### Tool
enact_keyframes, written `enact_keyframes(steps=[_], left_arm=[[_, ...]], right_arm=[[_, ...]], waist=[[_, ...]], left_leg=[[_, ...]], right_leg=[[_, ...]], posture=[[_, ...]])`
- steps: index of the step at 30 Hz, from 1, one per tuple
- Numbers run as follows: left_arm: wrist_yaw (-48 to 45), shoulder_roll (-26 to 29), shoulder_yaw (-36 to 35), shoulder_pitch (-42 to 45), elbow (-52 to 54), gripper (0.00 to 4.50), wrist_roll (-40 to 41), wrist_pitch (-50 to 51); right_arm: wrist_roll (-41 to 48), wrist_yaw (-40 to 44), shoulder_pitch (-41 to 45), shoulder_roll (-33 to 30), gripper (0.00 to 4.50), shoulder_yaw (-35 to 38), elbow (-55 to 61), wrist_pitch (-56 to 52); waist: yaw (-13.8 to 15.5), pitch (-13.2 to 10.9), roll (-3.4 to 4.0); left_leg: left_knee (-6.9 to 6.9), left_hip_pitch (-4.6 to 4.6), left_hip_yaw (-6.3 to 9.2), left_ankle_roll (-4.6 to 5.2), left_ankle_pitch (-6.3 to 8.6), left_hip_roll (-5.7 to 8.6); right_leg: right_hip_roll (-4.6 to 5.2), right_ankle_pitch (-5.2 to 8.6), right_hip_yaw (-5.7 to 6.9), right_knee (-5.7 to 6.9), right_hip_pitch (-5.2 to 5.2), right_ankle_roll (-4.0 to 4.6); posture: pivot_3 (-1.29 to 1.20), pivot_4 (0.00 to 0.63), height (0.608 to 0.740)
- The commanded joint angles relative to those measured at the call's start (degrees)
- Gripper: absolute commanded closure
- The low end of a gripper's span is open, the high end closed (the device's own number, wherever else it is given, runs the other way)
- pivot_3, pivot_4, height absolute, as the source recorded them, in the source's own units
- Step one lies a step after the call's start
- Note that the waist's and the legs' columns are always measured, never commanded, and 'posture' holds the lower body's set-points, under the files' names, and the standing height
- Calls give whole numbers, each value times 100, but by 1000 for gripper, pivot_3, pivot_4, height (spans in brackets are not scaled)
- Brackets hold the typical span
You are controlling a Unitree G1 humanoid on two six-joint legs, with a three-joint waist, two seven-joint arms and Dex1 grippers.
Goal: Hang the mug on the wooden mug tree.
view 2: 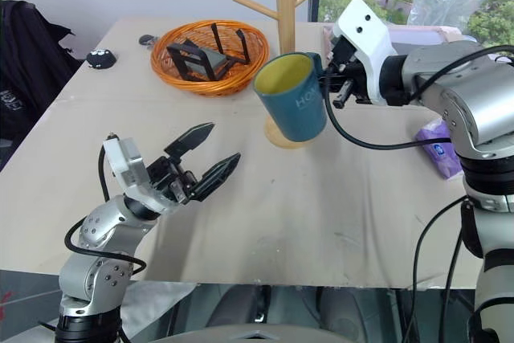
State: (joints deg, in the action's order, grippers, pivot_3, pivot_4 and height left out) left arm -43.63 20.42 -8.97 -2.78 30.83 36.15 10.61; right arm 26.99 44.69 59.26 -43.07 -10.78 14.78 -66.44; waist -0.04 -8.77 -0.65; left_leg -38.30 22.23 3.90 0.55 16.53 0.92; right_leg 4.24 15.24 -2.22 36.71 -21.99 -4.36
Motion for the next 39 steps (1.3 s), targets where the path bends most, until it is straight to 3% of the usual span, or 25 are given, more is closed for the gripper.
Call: enact_keyframes(steps=[1, 12, 16, 19, 24, 28, 34, 37, 39], left_arm=[[-11, -37, 24, -41, 167, 0, -15, -277], [5, 0, 122, -28, -22, 0, -145, -480], [-35, 32, 130, 20, -126, 0, -156, -520], [-69, 59, 137, 62, -182, 0, -149, -521], [-30, 216, 162, 61, -253, 0, -301, -358], [24, 439, 308, -83, -305, 0, -574, -209], [190, 888, 777, -503, -425, 0, -1330, 175], [371, 918, 836, -620, -461, 0, -1475, 406], [456, 936, 866, -733, -463, 0, -1617, 477]], right_arm=[[-86, -112, 273, 41, 4424, 0, -5, -157], [-412, -749, 597, 743, 4424, -125, -260, -415], [-491, -842, 568, 753, 3271, -17, -265, -336], [-420, -845, 536, 723, 1807, 141, -202, -426], [-210, -649, 206, 316, 1807, 498, 111, -550], [101, -287, -896, 12, 1807, 1074, 671, 51], [240, -329, -4256, 935, 1807, 2739, 1139, 2197], [665, 43, -5295, 1226, 987, 3130, 1236, 2654], [652, 160, -5785, 1551, 133, 3310, 1090, 3447]], waist=[[-4, 0, 0], [-72, 3, -4], [-74, 3, -4], [-83, 4, -4], [-59, 5, -7], [-67, 11, -17], [-48, 19, -30], [-64, 16, -23], [-109, 16, -21]], left_leg=[[0, 8, -1, 0, 0, 0], [0, 54, -15, -3, -3, 0], [0, 56, -14, -3, -2, 5], [0, 56, -13, -4, -3, 14], [0, 56, -10, -3, -2, 18], [0, 57, -14, -1, -1, 23], [5, 57, -16, 1, -2, 23], [-2, 51, -20, 3, -2, 23], [-3, 22, -24, 26, 12, 16]], right_leg=[[0, 0, 0, 2, -8, 0], [-6, -2, -12, 19, -70, 0], [-4, -2, -12, 18, -71, -1], [-9, -2, -11, 19, -71, 0], [-7, -2, -8, 19, -70, 0], [-3, -2, -12, 16, -69, -1], [-6, -2, -15, 23, -69, -2], [-6, -2, -21, 34, -67, -3], [-10, -3, -25, 37, -47, -3]], posture=[[0, 150, 740], [0, 150, 740], [0, 150, 740], [0, 150, 740], [0, 150, 740], [0, 150, 740], [0, 150, 740], [0, 150, 740], [0, 150, 740]])
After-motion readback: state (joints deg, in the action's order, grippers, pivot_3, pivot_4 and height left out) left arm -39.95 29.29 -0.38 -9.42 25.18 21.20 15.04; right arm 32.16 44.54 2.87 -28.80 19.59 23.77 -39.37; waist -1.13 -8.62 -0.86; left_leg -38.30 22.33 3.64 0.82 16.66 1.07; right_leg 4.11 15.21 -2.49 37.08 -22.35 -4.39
